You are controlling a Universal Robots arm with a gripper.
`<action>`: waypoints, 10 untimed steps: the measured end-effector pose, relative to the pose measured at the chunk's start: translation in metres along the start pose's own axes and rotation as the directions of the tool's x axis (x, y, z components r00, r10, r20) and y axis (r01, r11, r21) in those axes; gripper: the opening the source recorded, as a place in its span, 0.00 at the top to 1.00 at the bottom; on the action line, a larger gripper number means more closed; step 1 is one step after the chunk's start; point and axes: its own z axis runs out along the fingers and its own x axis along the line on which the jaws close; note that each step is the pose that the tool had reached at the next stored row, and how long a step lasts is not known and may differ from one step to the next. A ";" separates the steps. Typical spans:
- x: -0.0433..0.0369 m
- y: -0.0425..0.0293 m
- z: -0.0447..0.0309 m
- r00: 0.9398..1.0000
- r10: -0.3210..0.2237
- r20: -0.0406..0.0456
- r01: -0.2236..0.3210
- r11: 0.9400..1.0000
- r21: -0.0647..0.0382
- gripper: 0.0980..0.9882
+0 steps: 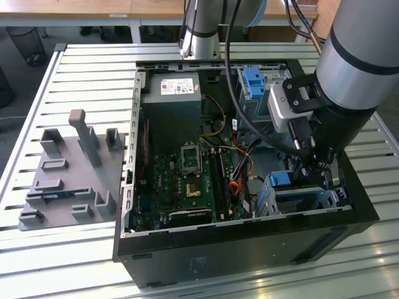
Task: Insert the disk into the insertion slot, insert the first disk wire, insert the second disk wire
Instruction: 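Insert the second disk wire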
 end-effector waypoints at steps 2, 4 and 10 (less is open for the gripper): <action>0.0000 0.0004 0.0004 1.000 0.000 -0.001 0.000 1.000 0.001 0.96; 0.0000 0.0006 0.0010 1.000 -0.001 -0.002 0.001 1.000 0.002 0.96; 0.0003 0.0012 0.0033 1.000 -0.001 -0.004 0.001 1.000 0.002 0.96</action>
